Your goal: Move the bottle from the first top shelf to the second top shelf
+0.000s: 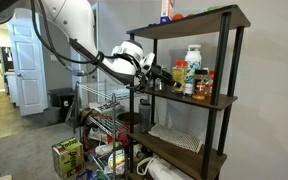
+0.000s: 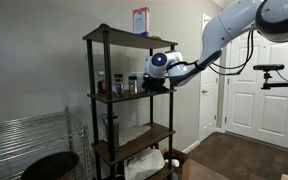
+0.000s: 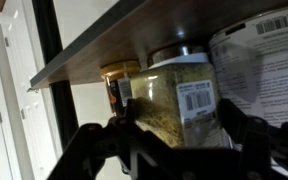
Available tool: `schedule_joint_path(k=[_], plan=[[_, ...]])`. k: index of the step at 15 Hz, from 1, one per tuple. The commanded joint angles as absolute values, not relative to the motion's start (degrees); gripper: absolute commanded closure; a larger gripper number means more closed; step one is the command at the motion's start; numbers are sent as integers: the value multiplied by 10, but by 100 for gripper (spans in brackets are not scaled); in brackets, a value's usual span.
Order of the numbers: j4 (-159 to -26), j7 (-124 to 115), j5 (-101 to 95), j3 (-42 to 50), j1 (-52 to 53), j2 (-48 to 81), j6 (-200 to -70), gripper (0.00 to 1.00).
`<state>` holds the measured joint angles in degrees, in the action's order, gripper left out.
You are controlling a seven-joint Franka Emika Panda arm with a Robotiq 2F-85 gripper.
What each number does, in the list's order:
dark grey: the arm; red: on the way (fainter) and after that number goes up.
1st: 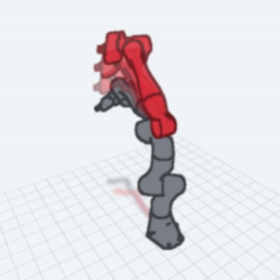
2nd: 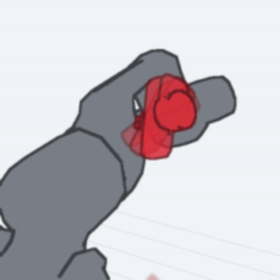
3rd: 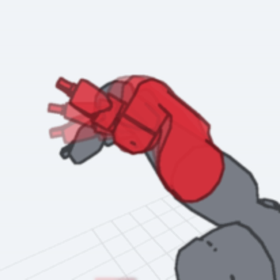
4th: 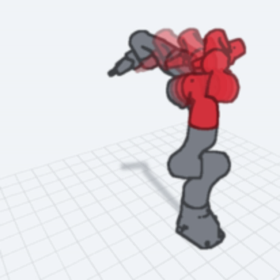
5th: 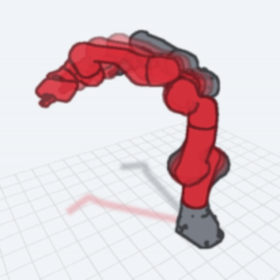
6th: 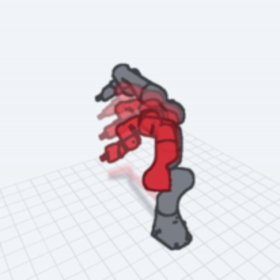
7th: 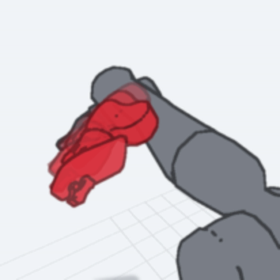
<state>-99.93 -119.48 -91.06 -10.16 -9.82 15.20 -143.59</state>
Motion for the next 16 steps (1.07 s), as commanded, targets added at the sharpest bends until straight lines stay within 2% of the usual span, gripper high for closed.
schedule_joint_path(k=[1, 13, 14, 15, 16], plan=[[-985, -1232, -931, -49, -50, 157, -1429, 43], [-991, -1240, -930, -7, -9, 166, -1428, 43], [-992, -1237, -927, -7, -9, 166, -1427, 29], [-992, -1236, -926, -7, -9, 166, -1428, 5], [-992, -1237, -926, -7, -9, 166, -1428, 5]])
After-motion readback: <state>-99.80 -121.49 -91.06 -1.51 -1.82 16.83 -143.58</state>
